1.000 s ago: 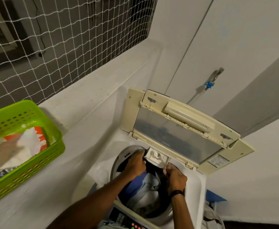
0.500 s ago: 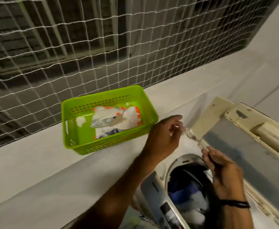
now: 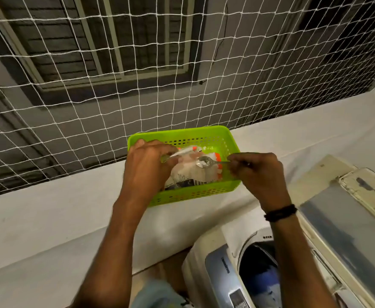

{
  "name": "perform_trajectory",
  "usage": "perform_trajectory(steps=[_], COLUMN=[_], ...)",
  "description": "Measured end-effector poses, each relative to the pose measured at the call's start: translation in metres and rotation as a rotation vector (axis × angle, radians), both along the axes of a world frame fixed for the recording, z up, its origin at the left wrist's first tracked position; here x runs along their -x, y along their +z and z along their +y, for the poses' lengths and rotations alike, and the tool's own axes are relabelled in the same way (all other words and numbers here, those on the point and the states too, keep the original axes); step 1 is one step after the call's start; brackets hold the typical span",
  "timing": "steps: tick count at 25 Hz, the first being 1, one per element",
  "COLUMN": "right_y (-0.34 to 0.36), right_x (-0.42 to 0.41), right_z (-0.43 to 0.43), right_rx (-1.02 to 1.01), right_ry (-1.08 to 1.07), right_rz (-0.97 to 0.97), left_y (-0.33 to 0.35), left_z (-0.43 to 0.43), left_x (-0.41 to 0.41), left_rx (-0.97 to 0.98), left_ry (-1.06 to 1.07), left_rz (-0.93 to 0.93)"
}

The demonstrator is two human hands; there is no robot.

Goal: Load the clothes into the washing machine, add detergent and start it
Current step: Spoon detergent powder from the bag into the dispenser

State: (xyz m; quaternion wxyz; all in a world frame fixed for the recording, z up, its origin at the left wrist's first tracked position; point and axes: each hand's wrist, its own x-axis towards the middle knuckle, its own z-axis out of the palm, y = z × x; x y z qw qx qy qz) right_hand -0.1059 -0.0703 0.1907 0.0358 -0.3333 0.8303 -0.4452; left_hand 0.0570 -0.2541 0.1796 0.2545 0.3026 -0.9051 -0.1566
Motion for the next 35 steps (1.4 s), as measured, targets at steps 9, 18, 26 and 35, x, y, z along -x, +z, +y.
perform_trajectory(steps=[9,18,26,35], right_y=[-0.004,0.012,-0.012,0.024], right_x=[0.005,0.011,0.026,0.006], right_z=[-0.064,-0.071,-0.074,-0.053], right_rx=[-0.227,-0.378,-0.600,-0.239], right_ry=[0.089,-0.004,0.109,0.027], right_rz=[-0.266,-0.468,-0.487,-0.620], left_y=[-0.003,-0.001,-0.003,-0.005], left_z=[-0.002,-0.001,0.001,-0.001], left_x=[-0.003,-0.004,-0.004,-0.003], left_rx=[-0.173,-0.178,-0.141,-0.153], left_ry=[0.087,0.063,0.058,0.059], left_rz=[0.131,0.222,0.245,0.255])
